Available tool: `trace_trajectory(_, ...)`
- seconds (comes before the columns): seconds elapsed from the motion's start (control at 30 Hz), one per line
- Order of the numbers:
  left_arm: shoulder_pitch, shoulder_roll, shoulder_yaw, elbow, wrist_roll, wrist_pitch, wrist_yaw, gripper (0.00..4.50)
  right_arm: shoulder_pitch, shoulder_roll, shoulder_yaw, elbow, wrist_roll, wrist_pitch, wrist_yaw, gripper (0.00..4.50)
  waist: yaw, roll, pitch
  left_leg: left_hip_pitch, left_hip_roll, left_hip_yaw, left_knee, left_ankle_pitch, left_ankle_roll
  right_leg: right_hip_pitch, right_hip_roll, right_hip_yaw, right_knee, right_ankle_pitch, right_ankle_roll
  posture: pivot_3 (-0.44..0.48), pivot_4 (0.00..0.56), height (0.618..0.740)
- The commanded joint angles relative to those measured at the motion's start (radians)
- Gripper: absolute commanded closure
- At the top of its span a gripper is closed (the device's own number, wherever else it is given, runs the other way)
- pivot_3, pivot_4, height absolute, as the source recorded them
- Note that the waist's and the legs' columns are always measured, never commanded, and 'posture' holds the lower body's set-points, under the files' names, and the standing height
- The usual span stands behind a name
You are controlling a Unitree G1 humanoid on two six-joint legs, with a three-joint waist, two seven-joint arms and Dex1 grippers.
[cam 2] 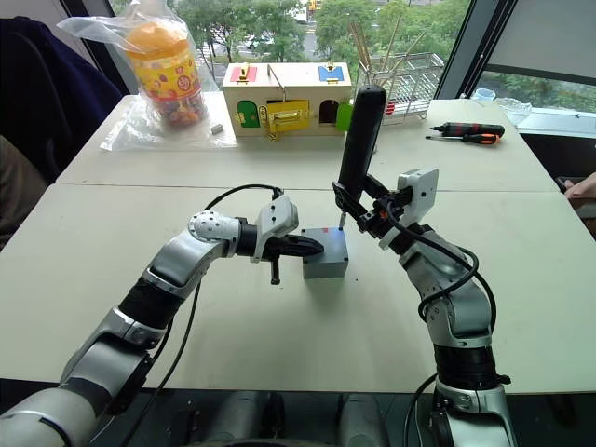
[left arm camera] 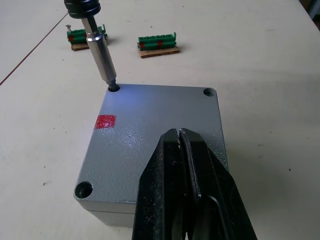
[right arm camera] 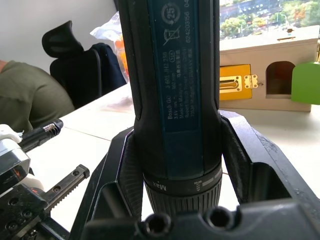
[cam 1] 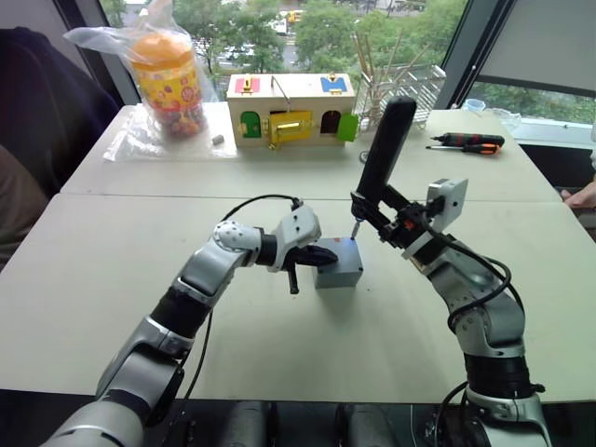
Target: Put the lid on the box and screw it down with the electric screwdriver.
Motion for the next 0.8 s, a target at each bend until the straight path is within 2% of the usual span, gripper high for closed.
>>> trace_trajectory(0.03,0.001,-0.004,-0.002,-0.007,0.008,0.001,-0.001,4.5,0.063,0.01,0.065,0.102,-0.03,0.077,0.002,2.68,0.0,-0.001,-0.001,0.0,0.0,0.0,0.0,0.0,0.0,0.0,0.0,0.0,0.0,0.0,0.0,0.0,0.15,0.705)
trace_trajectory(0.57,0.003,-0.012,-0.001,-0.002,0.01,0.001,0.005,4.5,0.072,0.008,0.052,0.078,-0.019,0.07,0.005,2.68,0.0,-0.001,-0.003,0.001,0.0,0.0,0.0,-0.001,0.001,0.0,0.0,0.0,-0.001,0.0,0.0,0.0,0.15,0.705)
trace_trajectory(0.8,-0.002,-0.026,0.006,0.032,0.01,-0.008,0.007,4.5,0.031,0.004,0.009,0.045,-0.001,0.086,-0.037,2.68,0.001,-0.001,-0.003,0.001,0.0,0.0,0.0,-0.001,0.001,0.0,-0.001,0.0,-0.001,0.0,0.0,0.0,0.15,0.705)
